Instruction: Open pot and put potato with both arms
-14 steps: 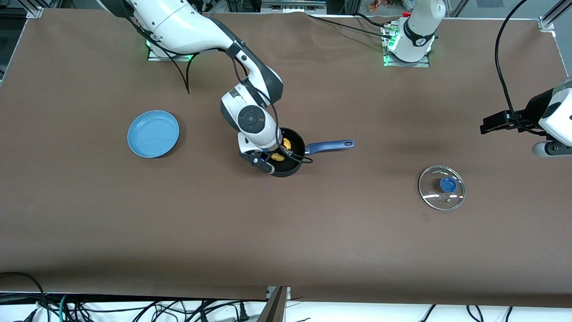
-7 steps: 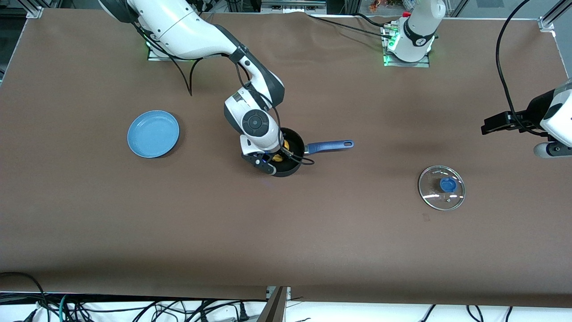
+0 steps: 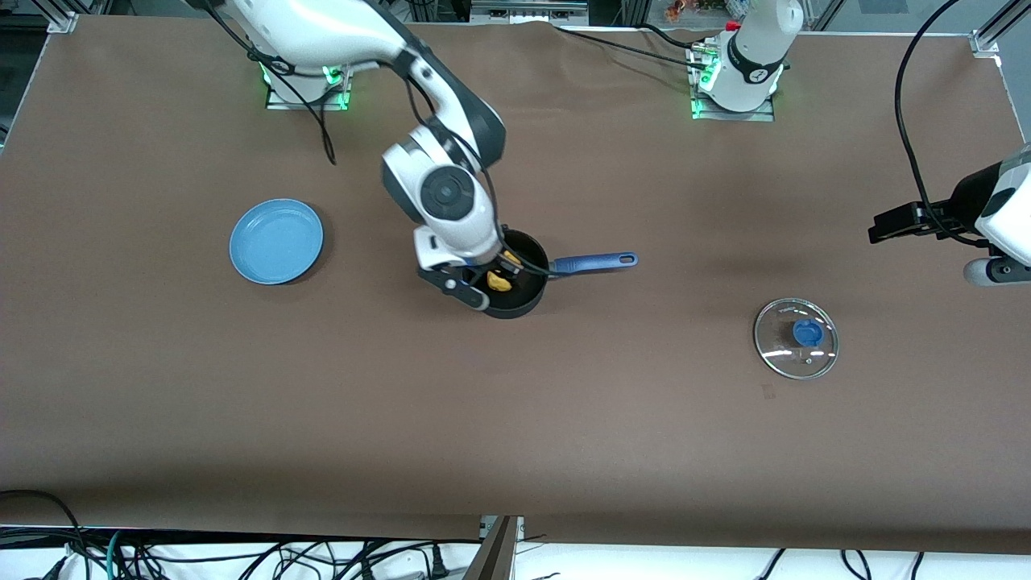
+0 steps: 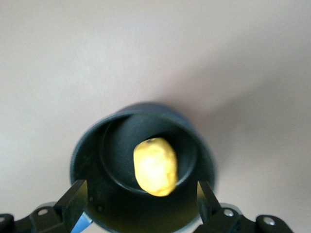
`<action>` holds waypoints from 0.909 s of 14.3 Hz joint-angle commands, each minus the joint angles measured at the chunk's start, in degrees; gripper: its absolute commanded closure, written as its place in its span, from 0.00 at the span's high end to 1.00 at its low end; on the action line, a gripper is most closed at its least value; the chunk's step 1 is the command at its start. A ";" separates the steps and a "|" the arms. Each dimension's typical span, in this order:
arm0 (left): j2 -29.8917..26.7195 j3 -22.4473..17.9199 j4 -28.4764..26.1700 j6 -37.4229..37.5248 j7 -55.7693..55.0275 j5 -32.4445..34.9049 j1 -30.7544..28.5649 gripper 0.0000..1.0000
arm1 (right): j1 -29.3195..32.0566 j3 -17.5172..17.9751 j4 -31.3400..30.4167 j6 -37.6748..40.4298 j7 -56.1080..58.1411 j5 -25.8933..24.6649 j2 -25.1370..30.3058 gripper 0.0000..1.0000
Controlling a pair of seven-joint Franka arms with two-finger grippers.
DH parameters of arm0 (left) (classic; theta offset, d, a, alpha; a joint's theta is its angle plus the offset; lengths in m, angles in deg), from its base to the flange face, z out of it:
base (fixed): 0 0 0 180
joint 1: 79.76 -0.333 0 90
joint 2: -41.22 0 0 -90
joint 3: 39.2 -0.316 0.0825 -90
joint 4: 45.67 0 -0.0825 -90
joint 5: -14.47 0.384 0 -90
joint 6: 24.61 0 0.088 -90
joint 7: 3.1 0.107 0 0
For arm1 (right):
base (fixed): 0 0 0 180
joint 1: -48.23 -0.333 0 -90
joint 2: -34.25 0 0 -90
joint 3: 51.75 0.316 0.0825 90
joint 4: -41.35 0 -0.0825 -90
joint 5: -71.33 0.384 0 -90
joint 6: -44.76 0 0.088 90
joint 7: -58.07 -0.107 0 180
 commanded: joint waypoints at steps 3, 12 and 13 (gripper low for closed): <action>0.94 0.12 1.96 0.74 -0.23 0.43 0.24 1.00 | 0.86 -8.30 -1.56 13.26 15.31 -0.48 10.48 1.00; 1.02 0.21 1.96 0.65 -0.23 0.43 0.16 1.00 | 11.20 -17.57 -8.93 22.87 54.15 2.68 24.37 1.00; 1.02 0.12 2.04 0.65 -0.23 0.43 0.16 1.00 | 14.97 -16.42 -9.99 22.61 60.22 2.60 25.69 1.00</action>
